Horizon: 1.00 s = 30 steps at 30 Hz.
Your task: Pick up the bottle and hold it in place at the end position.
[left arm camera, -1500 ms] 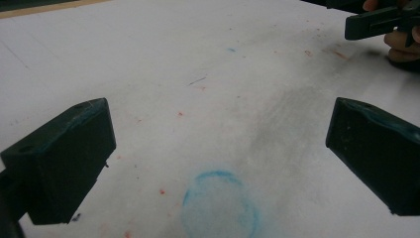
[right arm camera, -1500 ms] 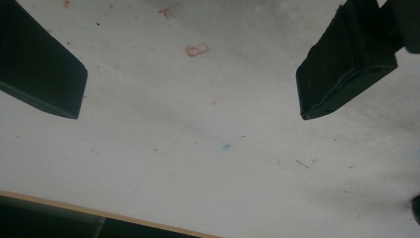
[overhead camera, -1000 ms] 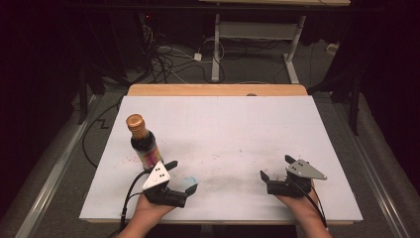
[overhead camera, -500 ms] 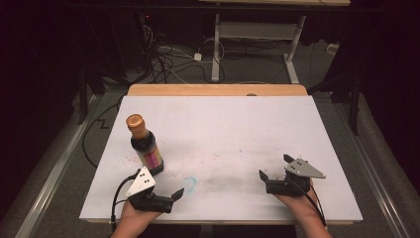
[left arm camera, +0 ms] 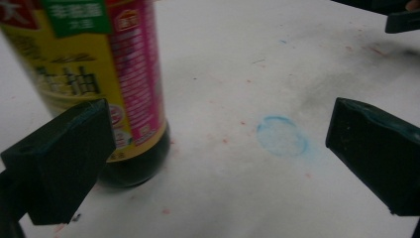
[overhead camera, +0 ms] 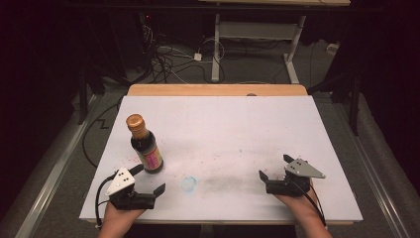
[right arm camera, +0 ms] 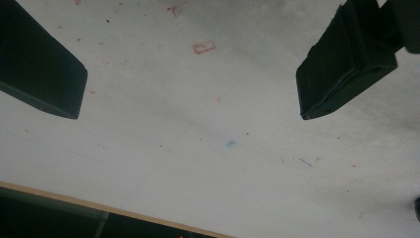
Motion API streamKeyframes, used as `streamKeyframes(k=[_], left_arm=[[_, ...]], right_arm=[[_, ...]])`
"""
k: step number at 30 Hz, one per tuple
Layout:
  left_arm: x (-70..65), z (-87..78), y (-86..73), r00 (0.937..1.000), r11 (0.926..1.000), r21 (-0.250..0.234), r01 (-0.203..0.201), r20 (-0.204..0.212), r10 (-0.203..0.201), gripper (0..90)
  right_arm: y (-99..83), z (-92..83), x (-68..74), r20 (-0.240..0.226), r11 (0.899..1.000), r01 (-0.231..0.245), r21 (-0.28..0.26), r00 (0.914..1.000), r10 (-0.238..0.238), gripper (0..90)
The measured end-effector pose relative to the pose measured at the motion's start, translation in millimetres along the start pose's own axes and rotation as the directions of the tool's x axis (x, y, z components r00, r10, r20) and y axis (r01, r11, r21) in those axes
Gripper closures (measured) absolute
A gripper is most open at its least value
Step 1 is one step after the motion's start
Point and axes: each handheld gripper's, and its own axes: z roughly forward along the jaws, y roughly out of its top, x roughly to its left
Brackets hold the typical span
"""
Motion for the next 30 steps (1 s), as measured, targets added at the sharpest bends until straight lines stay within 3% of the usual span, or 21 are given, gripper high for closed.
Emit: streamKeyframes(k=[13, 20, 30], left_arm=[[22.2, 7.6, 11.2, 0.9973, 0.9996, -0.027, -0.011, -0.073, 0.009, 0.0], [28.4, 19.9, 19.5, 0.9967, 0.9995, -0.030, 0.010, -0.080, -0.013, 0.0], [31.8, 36.5, 31.4, 0.9966, 0.9995, -0.030, 0.011, -0.081, -0.013, 1.8]], right_arm=[[-0.6, 0.1, -1.5, 0.002, 1.000, -0.001, 0.003, 1.0000, 0.001, 0.4], [-0.8, 0.6, -1.2, 0.004, 1.000, 0.000, 0.007, 1.0000, 0.000, 0.4], [-1.0, 0.6, -1.2, 0.006, 1.000, 0.002, 0.007, 1.0000, -0.002, 0.4]])
